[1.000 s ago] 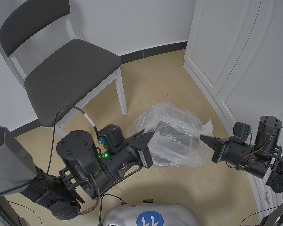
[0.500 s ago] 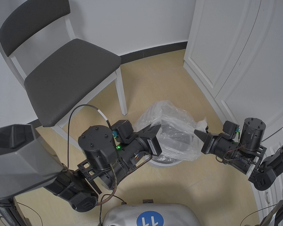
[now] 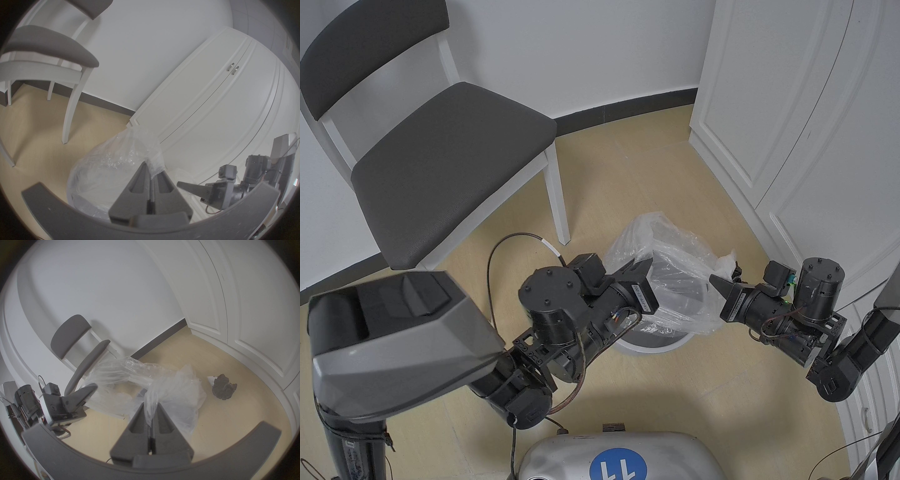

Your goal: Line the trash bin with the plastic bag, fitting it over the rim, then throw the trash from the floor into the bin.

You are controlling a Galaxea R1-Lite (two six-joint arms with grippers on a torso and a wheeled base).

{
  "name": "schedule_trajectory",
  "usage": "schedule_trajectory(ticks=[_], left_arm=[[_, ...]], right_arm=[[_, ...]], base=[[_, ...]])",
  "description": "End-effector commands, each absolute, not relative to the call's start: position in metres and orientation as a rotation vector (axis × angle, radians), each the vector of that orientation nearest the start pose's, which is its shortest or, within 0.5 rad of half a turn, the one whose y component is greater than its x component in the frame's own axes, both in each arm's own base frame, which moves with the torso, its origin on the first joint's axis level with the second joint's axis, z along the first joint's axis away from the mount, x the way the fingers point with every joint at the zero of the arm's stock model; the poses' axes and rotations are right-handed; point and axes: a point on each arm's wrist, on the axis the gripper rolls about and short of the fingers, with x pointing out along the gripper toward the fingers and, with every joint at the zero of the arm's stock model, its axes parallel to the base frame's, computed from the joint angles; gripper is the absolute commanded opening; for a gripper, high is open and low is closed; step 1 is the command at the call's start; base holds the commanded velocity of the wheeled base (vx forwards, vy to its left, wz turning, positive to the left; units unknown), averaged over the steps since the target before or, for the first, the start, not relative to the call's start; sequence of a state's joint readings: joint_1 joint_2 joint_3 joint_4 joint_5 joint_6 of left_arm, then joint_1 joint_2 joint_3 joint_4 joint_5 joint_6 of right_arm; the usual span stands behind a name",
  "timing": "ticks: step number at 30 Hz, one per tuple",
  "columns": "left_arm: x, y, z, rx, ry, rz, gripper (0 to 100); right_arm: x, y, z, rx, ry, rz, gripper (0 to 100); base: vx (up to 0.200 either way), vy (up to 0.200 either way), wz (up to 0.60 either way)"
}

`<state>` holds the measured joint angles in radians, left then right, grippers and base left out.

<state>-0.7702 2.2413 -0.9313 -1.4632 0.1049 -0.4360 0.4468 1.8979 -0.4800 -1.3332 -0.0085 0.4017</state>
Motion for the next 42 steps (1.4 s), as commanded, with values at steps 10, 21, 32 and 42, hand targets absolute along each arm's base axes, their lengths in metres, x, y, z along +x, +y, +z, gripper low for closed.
schedule_trajectory(ticks=[10,21,32,42], left_arm=[[0.317,-0.282,0.066,-0.529,0.075,-0.676,0],[0.322,-0.279,0.054,-0.605,0.136,-0.689,0],[0.330,-0.284,0.028,-0.589,0.182,-0.669,0],[0.355,-0.259,0.037,-0.590,0.131,-0.598,0]], right_arm=[[0.281,0.124,0.092,0.369,0.181,0.401,0],[0.287,0.127,0.076,0.364,0.190,0.399,0],[0.292,0.137,0.057,0.364,0.216,0.415,0],[0.307,0.171,0.045,0.551,0.222,0.465,0]], base=[[0.000,0.000,0.00],[0.000,0.000,0.00],[0.000,0.000,0.00],[0.000,0.000,0.00]])
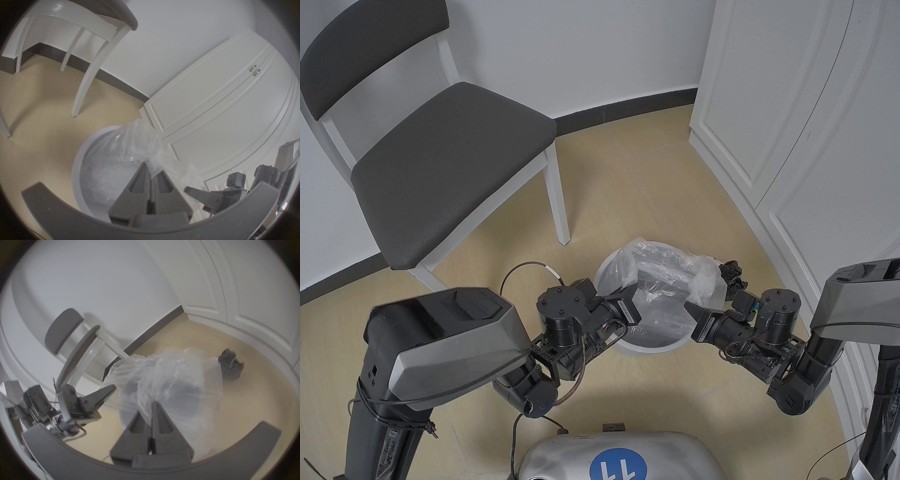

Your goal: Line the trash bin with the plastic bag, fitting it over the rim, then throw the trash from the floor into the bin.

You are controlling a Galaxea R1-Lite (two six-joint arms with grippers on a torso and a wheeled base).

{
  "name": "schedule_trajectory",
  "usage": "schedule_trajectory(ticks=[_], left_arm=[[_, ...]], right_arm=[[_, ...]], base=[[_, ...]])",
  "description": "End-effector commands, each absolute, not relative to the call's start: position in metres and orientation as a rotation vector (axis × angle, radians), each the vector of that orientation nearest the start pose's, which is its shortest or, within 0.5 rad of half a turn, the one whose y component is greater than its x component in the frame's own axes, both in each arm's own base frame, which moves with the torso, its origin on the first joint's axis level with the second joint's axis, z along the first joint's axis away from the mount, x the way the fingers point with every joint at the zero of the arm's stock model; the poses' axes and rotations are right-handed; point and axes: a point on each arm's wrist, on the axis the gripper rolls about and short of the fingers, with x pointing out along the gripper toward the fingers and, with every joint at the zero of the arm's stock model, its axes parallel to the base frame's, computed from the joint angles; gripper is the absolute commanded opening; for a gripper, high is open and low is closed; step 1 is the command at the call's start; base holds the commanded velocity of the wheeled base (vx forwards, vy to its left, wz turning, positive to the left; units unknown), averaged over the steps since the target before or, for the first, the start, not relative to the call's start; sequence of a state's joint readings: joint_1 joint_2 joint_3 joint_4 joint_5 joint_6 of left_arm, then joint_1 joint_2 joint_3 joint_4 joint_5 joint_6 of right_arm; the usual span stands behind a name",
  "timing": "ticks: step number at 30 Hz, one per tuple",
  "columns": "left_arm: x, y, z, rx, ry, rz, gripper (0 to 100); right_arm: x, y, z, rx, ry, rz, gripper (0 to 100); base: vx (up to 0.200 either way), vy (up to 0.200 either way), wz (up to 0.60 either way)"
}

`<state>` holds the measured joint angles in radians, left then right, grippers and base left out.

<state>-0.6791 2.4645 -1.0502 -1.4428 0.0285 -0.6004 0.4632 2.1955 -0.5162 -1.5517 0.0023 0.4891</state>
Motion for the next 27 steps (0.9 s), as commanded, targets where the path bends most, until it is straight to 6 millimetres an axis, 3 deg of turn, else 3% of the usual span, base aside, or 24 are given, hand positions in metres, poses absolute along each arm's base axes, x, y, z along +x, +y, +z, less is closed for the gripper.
schedule_trajectory(ticks=[1,5,12,22,27], left_arm=[[0.355,-0.259,0.037,-0.590,0.131,-0.598,0],[0.350,-0.248,0.054,-0.594,0.108,-0.592,0],[0.345,-0.234,0.069,-0.604,0.074,-0.580,0],[0.339,-0.235,0.072,-0.607,0.062,-0.594,0],[0.339,-0.235,0.069,-0.604,0.071,-0.593,0]], right_arm=[[0.307,0.171,0.045,0.551,0.222,0.465,0],[0.322,0.192,0.042,0.632,0.200,0.502,0],[0.350,0.207,0.038,0.654,0.134,0.534,0],[0.369,0.201,0.017,0.671,0.160,0.492,0],[0.373,0.195,0.020,0.675,0.147,0.482,0]], base=[[0.000,0.000,0.00],[0.000,0.000,0.00],[0.000,0.000,0.00],[0.000,0.000,0.00],[0.000,0.000,0.00]])
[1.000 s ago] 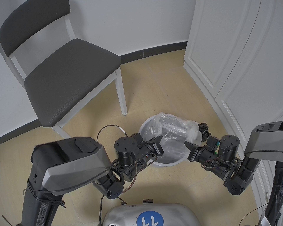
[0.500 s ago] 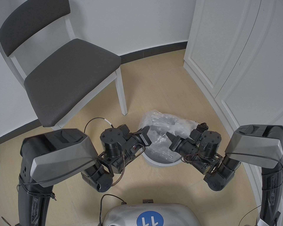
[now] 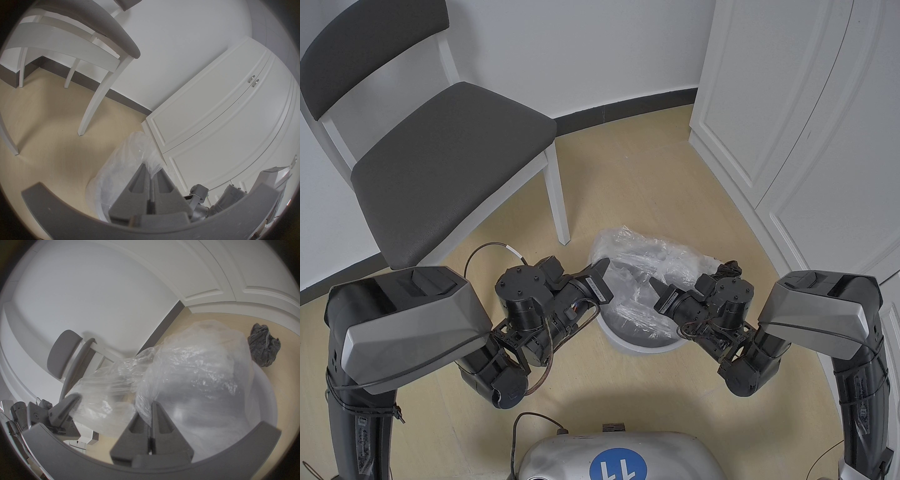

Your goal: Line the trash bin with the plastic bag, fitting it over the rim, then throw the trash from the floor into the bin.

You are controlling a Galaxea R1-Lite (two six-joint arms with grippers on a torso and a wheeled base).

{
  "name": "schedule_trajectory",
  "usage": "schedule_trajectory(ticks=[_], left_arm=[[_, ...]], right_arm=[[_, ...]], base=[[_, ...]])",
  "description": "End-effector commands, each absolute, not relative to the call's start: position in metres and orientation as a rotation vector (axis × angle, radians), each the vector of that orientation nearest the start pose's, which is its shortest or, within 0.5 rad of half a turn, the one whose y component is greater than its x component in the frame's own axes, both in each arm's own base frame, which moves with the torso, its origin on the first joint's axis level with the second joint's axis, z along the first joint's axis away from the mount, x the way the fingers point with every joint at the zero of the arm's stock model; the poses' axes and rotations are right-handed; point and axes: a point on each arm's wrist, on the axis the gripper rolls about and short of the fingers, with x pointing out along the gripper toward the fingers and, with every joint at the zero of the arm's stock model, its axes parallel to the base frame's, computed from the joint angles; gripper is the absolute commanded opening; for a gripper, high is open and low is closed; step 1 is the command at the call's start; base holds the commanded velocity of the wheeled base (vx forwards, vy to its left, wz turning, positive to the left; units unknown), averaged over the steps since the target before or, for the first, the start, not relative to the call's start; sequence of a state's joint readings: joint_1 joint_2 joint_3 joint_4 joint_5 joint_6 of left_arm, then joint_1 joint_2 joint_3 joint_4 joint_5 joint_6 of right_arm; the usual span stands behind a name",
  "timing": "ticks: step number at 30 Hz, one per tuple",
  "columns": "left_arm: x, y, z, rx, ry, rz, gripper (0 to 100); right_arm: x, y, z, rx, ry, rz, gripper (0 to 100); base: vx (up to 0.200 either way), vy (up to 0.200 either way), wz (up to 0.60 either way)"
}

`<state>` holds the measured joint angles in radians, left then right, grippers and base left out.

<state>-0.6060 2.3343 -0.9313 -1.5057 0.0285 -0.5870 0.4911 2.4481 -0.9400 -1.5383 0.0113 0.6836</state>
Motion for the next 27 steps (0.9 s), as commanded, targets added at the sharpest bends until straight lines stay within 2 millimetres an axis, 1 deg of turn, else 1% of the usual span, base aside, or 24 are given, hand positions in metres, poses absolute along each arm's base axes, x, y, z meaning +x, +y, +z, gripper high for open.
schedule_trajectory(ticks=[1,4,7,8,10,12,14,16,17,18,20,25,26,27], left_arm=[[0.339,-0.235,0.068,-0.603,0.073,-0.593,0],[0.339,-0.237,0.064,-0.599,0.087,-0.603,0],[0.340,-0.237,0.059,-0.595,0.097,-0.602,0],[0.340,-0.237,0.059,-0.593,0.098,-0.600,0],[0.341,-0.235,0.058,-0.571,0.101,-0.591,0],[0.342,-0.231,0.056,-0.485,0.092,-0.579,0],[0.342,-0.226,0.049,-0.371,0.106,-0.556,0],[0.342,-0.223,0.048,-0.307,0.109,-0.541,0],[0.342,-0.223,0.048,-0.304,0.108,-0.541,0],[0.344,-0.220,0.049,-0.280,0.100,-0.525,0],[0.345,-0.217,0.051,-0.265,0.091,-0.509,0],[0.349,-0.188,0.055,-0.067,0.093,-0.412,0],[0.350,-0.187,0.055,-0.055,0.095,-0.406,0],[0.350,-0.180,0.055,-0.011,0.102,-0.380,0]], right_arm=[[0.373,0.195,0.022,0.676,0.144,0.482,0],[0.373,0.192,0.028,0.678,0.135,0.485,0],[0.373,0.190,0.030,0.670,0.133,0.480,0],[0.373,0.185,0.034,0.659,0.121,0.474,0],[0.369,0.175,0.043,0.570,0.130,0.456,0],[0.366,0.163,0.051,0.471,0.168,0.437,0],[0.361,0.152,0.056,0.388,0.217,0.410,0],[0.360,0.143,0.058,0.327,0.248,0.386,0],[0.360,0.142,0.058,0.322,0.248,0.385,0],[0.359,0.133,0.060,0.279,0.255,0.364,0],[0.359,0.127,0.061,0.245,0.253,0.351,0],[0.352,0.099,0.058,0.029,0.253,0.290,0],[0.352,0.097,0.057,0.017,0.253,0.286,0],[0.350,0.092,0.056,-0.023,0.258,0.264,0]], base=[[0.000,0.000,0.00],[0.000,0.000,0.00],[0.000,0.000,0.00],[0.000,0.000,0.00],[0.000,0.000,0.00],[0.000,0.000,0.00],[0.000,0.000,0.00],[0.000,0.000,0.00],[0.000,0.000,0.00],[0.000,0.000,0.00],[0.000,0.000,0.00],[0.000,0.000,0.00],[0.000,0.000,0.00],[0.000,0.000,0.00]])
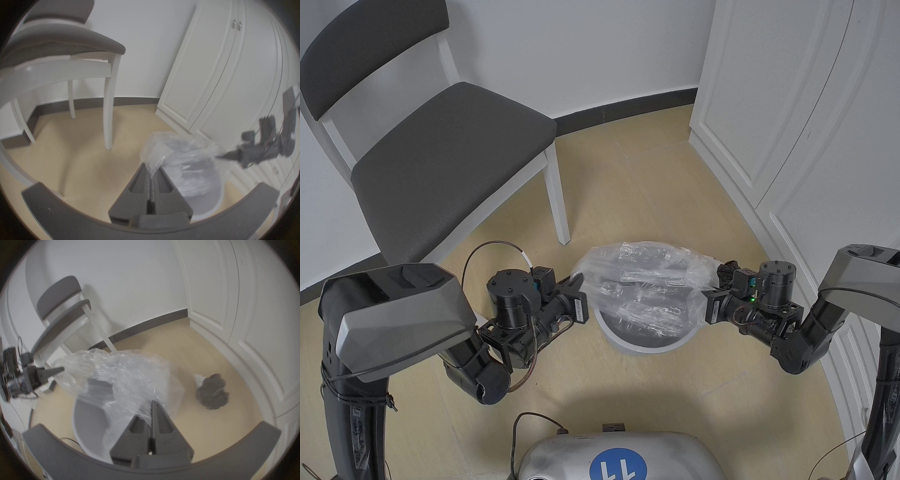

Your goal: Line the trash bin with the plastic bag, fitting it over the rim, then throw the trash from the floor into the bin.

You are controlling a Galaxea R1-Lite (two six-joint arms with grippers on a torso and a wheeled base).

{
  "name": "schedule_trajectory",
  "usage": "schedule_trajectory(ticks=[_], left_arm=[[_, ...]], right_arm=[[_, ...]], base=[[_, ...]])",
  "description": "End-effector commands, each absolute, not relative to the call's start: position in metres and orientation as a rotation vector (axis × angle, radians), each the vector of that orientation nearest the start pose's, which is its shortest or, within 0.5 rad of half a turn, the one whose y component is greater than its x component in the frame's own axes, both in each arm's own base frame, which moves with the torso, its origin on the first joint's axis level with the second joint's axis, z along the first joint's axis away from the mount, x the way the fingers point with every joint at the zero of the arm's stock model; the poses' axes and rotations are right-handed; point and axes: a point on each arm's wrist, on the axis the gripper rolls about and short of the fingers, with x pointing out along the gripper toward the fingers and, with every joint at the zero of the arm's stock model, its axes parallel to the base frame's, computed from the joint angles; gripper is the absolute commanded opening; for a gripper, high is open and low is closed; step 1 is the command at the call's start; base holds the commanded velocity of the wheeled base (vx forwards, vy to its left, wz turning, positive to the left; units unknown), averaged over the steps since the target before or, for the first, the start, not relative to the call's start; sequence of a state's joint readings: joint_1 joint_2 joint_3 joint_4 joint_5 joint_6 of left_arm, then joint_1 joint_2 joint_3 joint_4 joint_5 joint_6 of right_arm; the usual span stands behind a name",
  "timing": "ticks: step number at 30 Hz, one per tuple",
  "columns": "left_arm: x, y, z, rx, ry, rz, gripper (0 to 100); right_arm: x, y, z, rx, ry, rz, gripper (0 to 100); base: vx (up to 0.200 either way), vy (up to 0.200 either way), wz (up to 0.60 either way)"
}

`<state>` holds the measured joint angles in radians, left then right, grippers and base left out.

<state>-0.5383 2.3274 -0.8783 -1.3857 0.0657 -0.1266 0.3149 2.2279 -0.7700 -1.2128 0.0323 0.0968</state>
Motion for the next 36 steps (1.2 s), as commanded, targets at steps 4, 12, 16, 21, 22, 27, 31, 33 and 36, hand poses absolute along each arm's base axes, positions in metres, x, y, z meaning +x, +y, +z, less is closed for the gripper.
schedule_trajectory(ticks=[4,12,16,21,22,27,31,33,36], left_arm=[[0.352,-0.165,0.050,0.081,0.111,-0.334,0],[0.354,-0.160,0.039,0.115,0.138,-0.324,0],[0.356,-0.156,0.039,0.117,0.143,-0.313,0],[0.354,-0.150,0.040,0.122,0.152,-0.305,0],[0.352,-0.149,0.040,0.131,0.155,-0.306,0],[0.347,-0.145,0.043,0.139,0.165,-0.317,0],[0.334,-0.142,0.044,0.136,0.190,-0.407,0],[0.326,-0.141,0.043,0.135,0.208,-0.458,0],[0.314,-0.139,0.043,0.131,0.235,-0.529,0]], right_arm=[[0.352,0.078,0.052,-0.102,0.265,0.201,0],[0.349,0.053,0.033,-0.231,0.324,0.155,0],[0.346,0.050,0.029,-0.263,0.344,0.157,0],[0.345,0.039,0.023,-0.300,0.366,0.145,0],[0.345,0.036,0.021,-0.312,0.372,0.142,0],[0.343,0.026,0.018,-0.337,0.389,0.149,0],[0.340,0.022,0.014,-0.336,0.398,0.203,0],[0.337,0.022,0.011,-0.331,0.409,0.230,0],[0.333,0.022,0.010,-0.328,0.419,0.260,0]], base=[[0.000,0.000,0.00],[0.000,0.000,0.00],[0.000,0.000,0.00],[0.000,0.000,0.00],[0.000,0.000,0.00],[0.000,0.000,0.00],[0.000,0.000,0.00],[0.000,0.000,0.00],[0.000,0.000,0.00]])
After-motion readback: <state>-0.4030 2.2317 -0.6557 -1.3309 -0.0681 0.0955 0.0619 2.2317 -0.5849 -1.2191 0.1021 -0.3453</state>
